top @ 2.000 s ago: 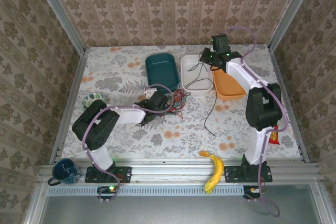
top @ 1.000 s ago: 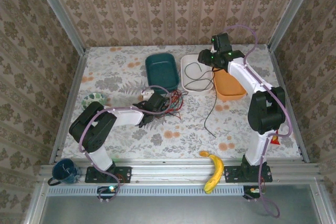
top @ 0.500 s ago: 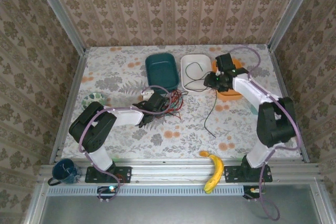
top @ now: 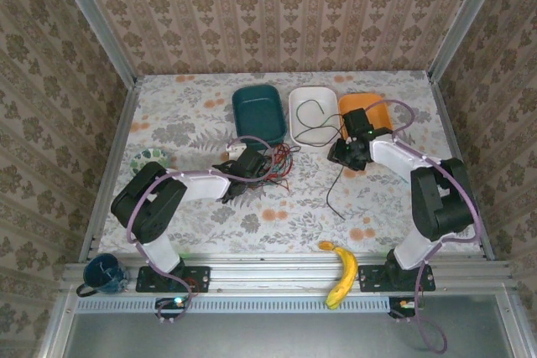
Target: Untangle the cables
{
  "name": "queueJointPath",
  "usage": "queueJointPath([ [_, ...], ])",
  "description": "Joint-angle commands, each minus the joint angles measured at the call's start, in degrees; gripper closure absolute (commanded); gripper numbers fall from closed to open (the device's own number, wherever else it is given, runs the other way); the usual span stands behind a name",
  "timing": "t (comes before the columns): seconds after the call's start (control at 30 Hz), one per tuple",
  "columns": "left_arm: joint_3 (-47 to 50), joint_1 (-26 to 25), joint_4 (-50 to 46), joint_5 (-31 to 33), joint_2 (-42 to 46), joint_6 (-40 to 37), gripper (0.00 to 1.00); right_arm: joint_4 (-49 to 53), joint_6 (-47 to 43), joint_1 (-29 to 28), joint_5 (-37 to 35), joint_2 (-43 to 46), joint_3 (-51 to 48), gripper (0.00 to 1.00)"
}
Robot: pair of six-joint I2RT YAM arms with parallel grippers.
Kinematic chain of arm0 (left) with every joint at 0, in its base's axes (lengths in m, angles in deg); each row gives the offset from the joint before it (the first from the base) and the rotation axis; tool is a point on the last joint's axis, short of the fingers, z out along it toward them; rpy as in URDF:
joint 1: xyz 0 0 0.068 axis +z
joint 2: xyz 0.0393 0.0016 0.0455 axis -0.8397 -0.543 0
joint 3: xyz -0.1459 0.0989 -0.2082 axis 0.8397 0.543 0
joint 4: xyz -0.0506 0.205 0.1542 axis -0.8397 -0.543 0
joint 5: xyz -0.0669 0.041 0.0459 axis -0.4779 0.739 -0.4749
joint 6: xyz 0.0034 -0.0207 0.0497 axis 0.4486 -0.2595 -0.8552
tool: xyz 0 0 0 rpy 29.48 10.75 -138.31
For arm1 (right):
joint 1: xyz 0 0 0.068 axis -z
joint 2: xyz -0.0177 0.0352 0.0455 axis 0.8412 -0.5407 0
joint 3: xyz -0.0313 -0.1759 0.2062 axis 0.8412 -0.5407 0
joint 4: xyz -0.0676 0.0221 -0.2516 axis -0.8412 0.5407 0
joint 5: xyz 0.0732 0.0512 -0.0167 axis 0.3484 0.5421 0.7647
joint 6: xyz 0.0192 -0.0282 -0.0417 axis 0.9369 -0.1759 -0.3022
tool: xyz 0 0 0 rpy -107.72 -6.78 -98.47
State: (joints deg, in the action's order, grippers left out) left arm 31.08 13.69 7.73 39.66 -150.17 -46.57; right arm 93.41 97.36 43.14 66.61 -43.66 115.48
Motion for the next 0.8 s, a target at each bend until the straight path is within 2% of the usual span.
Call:
queueJointPath([
  [0.0, 3.4, 0.63, -13.76, 0.18, -2.44, -2.61, 0.37, -1.84, 2.37, -0.91, -2.57, -1.7, -1.13, 0.55],
  [0.3, 3.44, 0.65, -13.28, 0.34, -2.34, -3.13, 0.37, -2.83, 3.18, -2.26, -6.13, -1.66, -4.05, 0.58],
  [0.77, 3.05, 0.69, -11.74, -0.09, -4.42, -3.05, 0.37, -2.61, 2.7, -2.3, -9.3, 5.58, -8.42, 0.59],
])
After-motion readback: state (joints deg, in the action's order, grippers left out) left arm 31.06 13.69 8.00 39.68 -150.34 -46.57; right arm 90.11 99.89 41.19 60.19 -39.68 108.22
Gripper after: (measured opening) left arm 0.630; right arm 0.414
